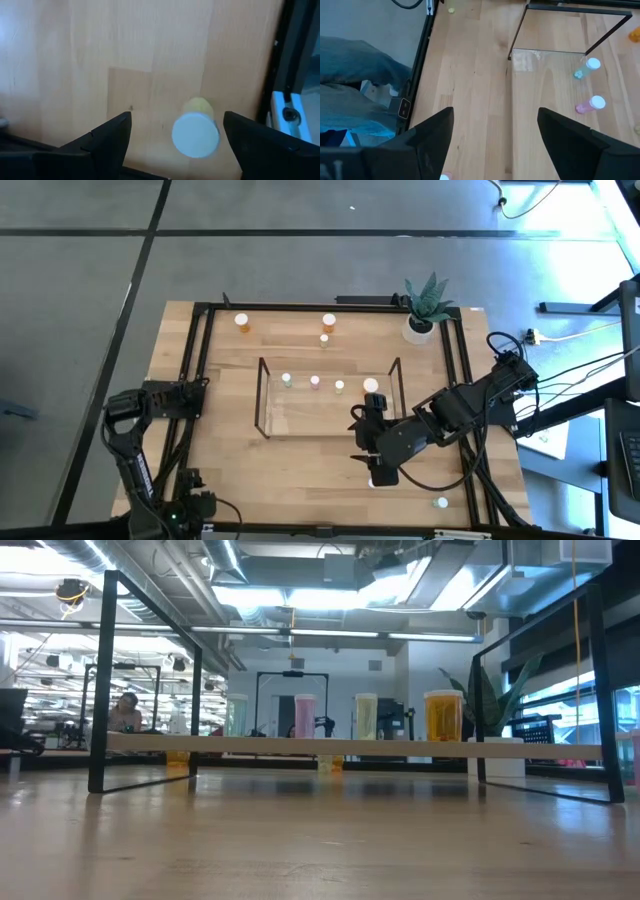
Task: Pick and place medicine bottles onto shelf by color
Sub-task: Put the bottom yellow pill bottle on the shelf aligned with the other yellow pill bottle
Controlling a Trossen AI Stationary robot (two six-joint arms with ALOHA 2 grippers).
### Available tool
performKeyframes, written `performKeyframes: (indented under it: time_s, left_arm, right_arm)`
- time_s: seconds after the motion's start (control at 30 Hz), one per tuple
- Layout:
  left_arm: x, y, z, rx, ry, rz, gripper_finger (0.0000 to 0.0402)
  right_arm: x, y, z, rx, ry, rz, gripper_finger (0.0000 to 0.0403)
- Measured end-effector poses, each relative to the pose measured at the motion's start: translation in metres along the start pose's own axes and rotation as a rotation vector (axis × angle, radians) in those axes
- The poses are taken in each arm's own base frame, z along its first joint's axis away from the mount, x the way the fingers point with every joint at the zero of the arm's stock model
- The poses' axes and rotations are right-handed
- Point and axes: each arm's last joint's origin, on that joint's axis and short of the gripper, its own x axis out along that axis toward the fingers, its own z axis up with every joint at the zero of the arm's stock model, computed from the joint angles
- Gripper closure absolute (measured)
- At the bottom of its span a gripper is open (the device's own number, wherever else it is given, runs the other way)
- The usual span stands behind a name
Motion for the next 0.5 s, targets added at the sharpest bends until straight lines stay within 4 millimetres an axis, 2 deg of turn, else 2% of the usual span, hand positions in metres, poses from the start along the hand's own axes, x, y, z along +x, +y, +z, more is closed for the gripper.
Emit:
performKeyframes:
  time_s: [0.5]
  left_arm:
    - [0.0003, -0.0006, -0.0002, -0.011, 0.002, -0.006, 0.0092]
  right_arm:
    - [0.0001, 0.0000, -0.0001, 0.000, 0.001, -0.001, 0.0114]
